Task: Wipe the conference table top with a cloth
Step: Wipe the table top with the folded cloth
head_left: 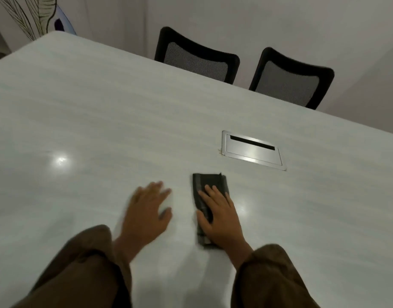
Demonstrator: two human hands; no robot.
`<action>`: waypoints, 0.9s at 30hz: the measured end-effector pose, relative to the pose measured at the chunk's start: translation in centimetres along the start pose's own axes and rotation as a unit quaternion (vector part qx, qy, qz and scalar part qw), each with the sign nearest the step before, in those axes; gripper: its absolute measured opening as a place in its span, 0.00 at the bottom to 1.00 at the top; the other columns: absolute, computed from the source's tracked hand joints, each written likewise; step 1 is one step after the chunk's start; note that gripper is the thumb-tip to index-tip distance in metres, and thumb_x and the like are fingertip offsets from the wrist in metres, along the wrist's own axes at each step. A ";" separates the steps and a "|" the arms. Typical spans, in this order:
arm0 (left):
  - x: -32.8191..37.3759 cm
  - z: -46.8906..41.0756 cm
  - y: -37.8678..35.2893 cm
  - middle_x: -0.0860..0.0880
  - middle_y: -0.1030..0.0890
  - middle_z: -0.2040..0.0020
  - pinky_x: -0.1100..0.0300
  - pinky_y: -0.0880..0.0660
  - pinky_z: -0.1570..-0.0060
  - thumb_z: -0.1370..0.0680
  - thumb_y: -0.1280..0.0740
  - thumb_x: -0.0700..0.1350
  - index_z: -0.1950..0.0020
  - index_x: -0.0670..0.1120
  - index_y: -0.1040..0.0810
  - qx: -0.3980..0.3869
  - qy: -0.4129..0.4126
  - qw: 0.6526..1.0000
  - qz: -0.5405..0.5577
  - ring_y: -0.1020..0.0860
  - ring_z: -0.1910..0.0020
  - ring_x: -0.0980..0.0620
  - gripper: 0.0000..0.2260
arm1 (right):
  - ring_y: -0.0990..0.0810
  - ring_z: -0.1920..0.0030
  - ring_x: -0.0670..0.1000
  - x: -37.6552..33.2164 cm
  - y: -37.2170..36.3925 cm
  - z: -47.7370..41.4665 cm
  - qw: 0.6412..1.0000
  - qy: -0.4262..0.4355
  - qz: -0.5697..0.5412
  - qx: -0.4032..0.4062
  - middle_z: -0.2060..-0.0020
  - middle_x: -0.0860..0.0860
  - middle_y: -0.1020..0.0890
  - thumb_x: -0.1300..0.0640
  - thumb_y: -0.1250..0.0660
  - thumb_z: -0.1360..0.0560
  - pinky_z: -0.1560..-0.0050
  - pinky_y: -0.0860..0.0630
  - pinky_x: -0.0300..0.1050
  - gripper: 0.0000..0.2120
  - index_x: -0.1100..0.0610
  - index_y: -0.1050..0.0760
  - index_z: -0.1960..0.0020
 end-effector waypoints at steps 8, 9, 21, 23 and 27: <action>-5.4 -1.3 1.6 0.41 0.32 0.25 0.45 0.43 0.27 0.22 0.47 0.57 0.25 0.44 0.31 0.042 0.145 0.985 -0.085 0.37 0.25 0.40 0.29 | 0.40 0.22 0.50 3.6 -0.3 -8.0 0.994 -0.095 0.035 0.052 0.24 0.47 0.33 0.34 0.48 0.26 0.22 0.48 0.54 0.33 0.48 0.32 0.25; -5.4 -1.2 1.6 0.41 0.33 0.25 0.45 0.43 0.26 0.22 0.48 0.58 0.25 0.44 0.31 0.043 0.150 0.984 -0.083 0.37 0.24 0.40 0.29 | 0.41 0.22 0.50 2.8 -0.7 -9.3 0.996 -0.078 0.031 0.044 0.24 0.47 0.33 0.34 0.48 0.26 0.21 0.49 0.54 0.34 0.48 0.32 0.25; -5.1 -1.9 1.7 0.44 0.32 0.25 0.47 0.40 0.26 0.23 0.44 0.57 0.26 0.46 0.30 0.053 0.163 0.981 -0.091 0.37 0.24 0.44 0.28 | 0.29 0.29 0.59 8.7 0.6 -24.3 0.998 -0.023 0.030 0.058 0.31 0.57 0.25 0.39 0.47 0.27 0.26 0.39 0.61 0.33 0.56 0.25 0.31; -5.4 -1.8 1.3 0.45 0.32 0.25 0.48 0.40 0.26 0.22 0.43 0.57 0.26 0.46 0.30 0.057 0.170 0.978 -0.104 0.37 0.24 0.46 0.27 | 0.33 0.27 0.59 8.2 -0.5 -28.1 0.993 -0.071 0.085 0.040 0.28 0.58 0.28 0.40 0.49 0.25 0.25 0.43 0.64 0.33 0.57 0.30 0.27; -5.5 -1.6 1.3 0.48 0.33 0.24 0.50 0.41 0.25 0.22 0.43 0.57 0.25 0.49 0.31 0.064 0.174 0.977 -0.103 0.39 0.23 0.49 0.27 | 0.38 0.24 0.58 4.0 -2.6 -30.6 0.988 -0.098 0.114 0.034 0.25 0.56 0.33 0.43 0.49 0.22 0.26 0.45 0.65 0.31 0.57 0.36 0.24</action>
Point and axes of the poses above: each hand's wrist, its own z-axis away from the middle knuckle, its own y-axis out of the back of the hand, x = y × z, the point moved 3 cm from there along -z, towards the middle knuckle
